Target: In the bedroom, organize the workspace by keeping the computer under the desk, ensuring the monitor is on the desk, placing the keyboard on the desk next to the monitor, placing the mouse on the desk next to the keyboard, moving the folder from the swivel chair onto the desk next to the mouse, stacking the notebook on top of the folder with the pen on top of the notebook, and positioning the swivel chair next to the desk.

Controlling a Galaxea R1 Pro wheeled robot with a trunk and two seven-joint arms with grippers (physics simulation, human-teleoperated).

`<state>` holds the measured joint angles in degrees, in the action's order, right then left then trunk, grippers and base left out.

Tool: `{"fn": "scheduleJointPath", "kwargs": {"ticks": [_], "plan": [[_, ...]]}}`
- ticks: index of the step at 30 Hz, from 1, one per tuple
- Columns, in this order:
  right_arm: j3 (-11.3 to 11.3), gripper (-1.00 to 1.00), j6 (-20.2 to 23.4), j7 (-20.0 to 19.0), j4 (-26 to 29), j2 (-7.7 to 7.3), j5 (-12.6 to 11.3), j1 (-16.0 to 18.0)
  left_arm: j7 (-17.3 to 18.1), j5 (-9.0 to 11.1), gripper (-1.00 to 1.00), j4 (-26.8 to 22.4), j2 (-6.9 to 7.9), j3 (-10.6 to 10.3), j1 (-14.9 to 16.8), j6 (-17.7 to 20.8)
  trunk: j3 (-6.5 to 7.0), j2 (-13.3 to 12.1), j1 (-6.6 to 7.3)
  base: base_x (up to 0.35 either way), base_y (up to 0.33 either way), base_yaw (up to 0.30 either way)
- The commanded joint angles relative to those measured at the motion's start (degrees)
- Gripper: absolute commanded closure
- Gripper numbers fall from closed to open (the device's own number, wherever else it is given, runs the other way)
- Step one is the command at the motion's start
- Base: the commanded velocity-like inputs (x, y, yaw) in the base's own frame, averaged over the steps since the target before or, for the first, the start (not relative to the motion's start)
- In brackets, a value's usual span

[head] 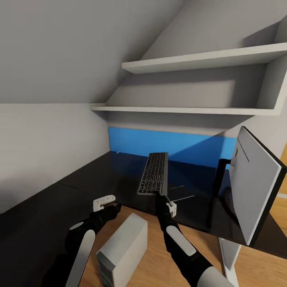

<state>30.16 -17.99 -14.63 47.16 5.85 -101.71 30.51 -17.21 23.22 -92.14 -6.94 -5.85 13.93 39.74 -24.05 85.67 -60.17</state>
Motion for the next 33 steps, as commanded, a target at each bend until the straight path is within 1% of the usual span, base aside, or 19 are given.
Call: {"fn": "scheduleJointPath", "kwargs": {"ticks": [1, 8, 19, 22, 33], "plan": [[0.3, 1.00, -0.3, -0.5, 0.0, -0.04, -0.7, 0.1, -0.5, 0.6, -1.00, -0.1, 0.00, 0.0, 0.0, 0.2, -0.06, 0.0, 0.00, 0.000, 0.000, 0.005], [0.3, 1.00, -0.1, -0.5, 0.0, -0.09, -0.9, 0.1, -0.5, 0.5, -1.00, -0.1, 0.00, 0.0, 0.0, 0.2, -0.06, 0.0, 0.00, 0.000, -0.048, 0.001], [0.3, 1.00, -0.3, -0.6, -0.1, 0.00, -1.0, 0.1, -0.5, 0.5, -1.00, 0.0, 0.00, 0.1, 0.0, 0.2, -0.06, 0.0, 0.00, 0.000, -0.284, 0.000], [0.3, 1.00, -0.4, -0.5, -0.1, 0.02, -1.0, 0.1, -0.5, 0.5, -1.00, 0.0, 0.00, 0.1, 0.0, 0.2, -0.06, 0.0, 0.00, 0.000, -0.188, 0.000], [0.3, 1.00, -0.5, -0.5, -0.2, 0.12, -0.9, 0.1, -0.5, 0.6, -1.00, 0.0, 0.03, 0.2, 0.0, 0.2, -0.06, 0.0, 0.00, 0.000, -0.033, 0.000]]}}
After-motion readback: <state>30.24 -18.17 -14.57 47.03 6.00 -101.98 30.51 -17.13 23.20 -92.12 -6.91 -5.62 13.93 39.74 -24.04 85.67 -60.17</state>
